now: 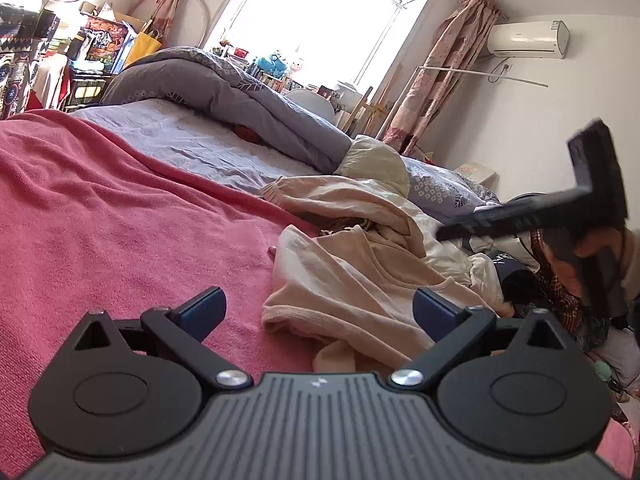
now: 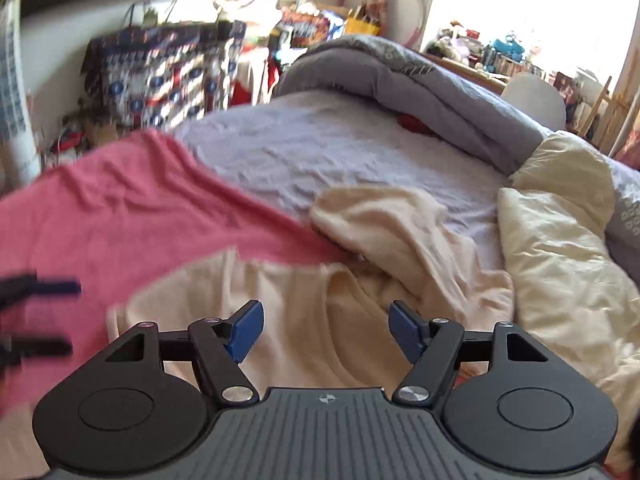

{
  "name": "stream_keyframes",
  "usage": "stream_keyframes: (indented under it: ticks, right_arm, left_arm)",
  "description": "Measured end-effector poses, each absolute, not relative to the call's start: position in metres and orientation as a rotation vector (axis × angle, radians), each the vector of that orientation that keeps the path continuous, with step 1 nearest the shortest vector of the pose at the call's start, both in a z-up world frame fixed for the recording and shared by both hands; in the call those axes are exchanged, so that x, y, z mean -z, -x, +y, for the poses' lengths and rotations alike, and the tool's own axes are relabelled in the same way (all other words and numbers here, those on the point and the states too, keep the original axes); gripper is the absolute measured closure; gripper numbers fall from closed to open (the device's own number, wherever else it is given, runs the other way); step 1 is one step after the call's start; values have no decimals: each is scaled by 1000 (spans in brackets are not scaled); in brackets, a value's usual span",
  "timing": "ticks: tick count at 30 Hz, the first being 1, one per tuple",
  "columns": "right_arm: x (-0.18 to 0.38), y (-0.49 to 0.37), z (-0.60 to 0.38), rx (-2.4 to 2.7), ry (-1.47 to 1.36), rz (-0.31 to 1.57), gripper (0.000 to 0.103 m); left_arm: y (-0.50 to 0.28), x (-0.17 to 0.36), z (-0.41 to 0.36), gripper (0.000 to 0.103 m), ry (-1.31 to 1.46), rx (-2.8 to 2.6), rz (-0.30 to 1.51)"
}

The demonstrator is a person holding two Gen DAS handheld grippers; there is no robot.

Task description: Fold clothes

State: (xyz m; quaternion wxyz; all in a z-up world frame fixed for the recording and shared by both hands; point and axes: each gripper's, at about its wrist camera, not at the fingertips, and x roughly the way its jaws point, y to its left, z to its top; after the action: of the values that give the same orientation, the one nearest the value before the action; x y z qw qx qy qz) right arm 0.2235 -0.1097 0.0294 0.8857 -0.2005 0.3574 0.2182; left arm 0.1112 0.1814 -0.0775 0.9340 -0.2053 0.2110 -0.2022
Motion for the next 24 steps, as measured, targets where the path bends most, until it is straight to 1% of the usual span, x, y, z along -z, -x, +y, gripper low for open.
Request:
stream_keyframes:
  ticks: [3, 6, 8, 9, 10, 12, 14, 15, 16, 17, 19, 21, 24]
  right_arm:
    - [-13, -186, -148, -387, 516, 857, 34]
    - [4, -142, -185, -312, 420, 885, 35]
    - [15, -123, -207, -273, 300, 895, 38]
    - [23, -114, -219, -245, 217, 901, 42]
    - [29, -110, -229, -229, 137, 906, 49]
    - [42, -105, -251, -196, -58, 907, 55]
    - [54, -106, -268, -161, -234, 902, 57]
    - [60, -109, -279, -138, -313, 907, 64]
    - [66, -112, -282, -115, -351, 916, 78]
    - [71, -113, -285, -81, -378, 920, 86]
    - [69, -112, -286, -69, -401, 899, 95]
    - [54, -107, -282, -67, -361, 837, 97]
    - [21, -96, -278, -87, -292, 694, 97]
  left_arm:
    - [-113, 80, 184, 3, 447, 413, 448]
    - [-116, 84, 189, 3, 495, 415, 470]
    - [-119, 87, 192, 3, 526, 416, 489]
    - [-120, 89, 193, 3, 540, 416, 497]
    - [-121, 91, 195, 3, 554, 416, 503]
    - [-122, 92, 197, 3, 574, 422, 503]
    - [-123, 94, 198, 3, 586, 424, 502]
    - [-123, 94, 198, 3, 591, 424, 502]
    - [-124, 95, 198, 3, 594, 423, 503]
    - [-124, 95, 198, 3, 596, 423, 503]
    - [-125, 96, 198, 3, 600, 422, 505]
    - [-125, 96, 199, 3, 603, 422, 506]
    - [-126, 96, 199, 3, 607, 422, 508]
